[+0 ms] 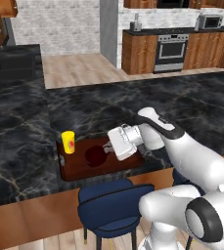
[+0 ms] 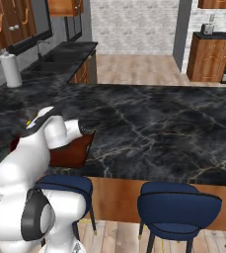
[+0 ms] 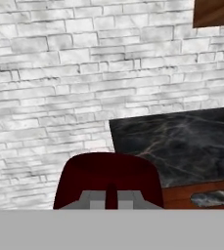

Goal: There is a tray on the dining counter. Grab the cup, mug, and pitcher and place them on the tray. The pitcher may be placed next to the tray if it cannot fit the tray.

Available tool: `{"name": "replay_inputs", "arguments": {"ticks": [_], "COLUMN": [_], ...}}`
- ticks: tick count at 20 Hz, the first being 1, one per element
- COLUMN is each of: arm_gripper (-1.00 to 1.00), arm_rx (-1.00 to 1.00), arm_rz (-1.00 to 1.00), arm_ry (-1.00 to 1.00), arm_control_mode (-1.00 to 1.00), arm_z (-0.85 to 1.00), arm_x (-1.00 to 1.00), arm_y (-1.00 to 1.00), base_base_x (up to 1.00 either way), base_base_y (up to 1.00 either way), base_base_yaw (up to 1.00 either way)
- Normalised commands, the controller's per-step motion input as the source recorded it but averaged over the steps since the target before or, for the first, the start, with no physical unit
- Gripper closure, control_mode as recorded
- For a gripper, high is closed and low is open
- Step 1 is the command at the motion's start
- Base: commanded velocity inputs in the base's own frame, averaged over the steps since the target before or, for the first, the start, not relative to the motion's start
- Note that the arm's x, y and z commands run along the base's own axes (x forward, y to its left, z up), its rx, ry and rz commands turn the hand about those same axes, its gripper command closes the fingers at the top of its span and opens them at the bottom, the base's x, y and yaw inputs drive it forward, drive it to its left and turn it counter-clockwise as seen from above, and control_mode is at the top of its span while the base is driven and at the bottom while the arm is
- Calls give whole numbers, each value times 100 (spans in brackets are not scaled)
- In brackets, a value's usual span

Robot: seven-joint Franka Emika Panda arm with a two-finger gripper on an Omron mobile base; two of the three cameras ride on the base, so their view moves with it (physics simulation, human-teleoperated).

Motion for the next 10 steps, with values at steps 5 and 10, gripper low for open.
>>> {"name": "replay_inputs", "arguments": {"ticks": [5,10], "arm_gripper": [100,100], "arm_rx": [0,0], "arm_rz": [3,3], "arm_ry": [0,0], "arm_control_mode": [-100,-100], "arm_z": [-32,-27], "arm_x": [20,19], "arm_y": [8,5], "base_base_x": [0,0], "base_base_y": [0,0], "base_base_yaw": [0,0]}}
